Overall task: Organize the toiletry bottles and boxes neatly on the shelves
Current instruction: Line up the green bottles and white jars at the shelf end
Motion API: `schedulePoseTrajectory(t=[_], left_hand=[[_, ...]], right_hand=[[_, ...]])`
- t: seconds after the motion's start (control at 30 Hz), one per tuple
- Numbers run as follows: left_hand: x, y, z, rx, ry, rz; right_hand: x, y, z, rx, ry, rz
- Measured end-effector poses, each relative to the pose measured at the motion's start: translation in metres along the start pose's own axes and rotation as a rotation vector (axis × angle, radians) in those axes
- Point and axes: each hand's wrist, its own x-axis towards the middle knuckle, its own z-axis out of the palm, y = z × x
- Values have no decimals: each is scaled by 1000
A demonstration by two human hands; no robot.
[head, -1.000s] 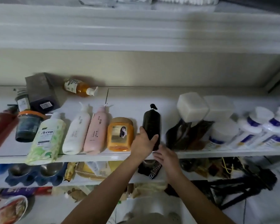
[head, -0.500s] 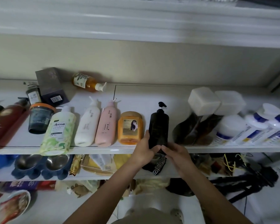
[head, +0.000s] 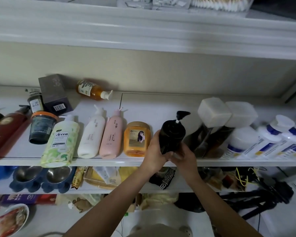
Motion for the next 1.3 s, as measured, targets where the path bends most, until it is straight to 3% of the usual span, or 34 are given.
schedulePoseTrajectory(t=[0.27,0.7,0.83,1.3], left_hand=[[7,3,5,-3,79,-28],[-12,-26,24,-28,149,-137],[-9,-23,29,-16,147,-136],[-10,-27,40,29,143,-138]], right_hand=[[-6,7,15,-24,115,50],[-18,23,15,47,135,211],[-16,22,13,-34,179,228],[-27,7,1,-178,86,265]])
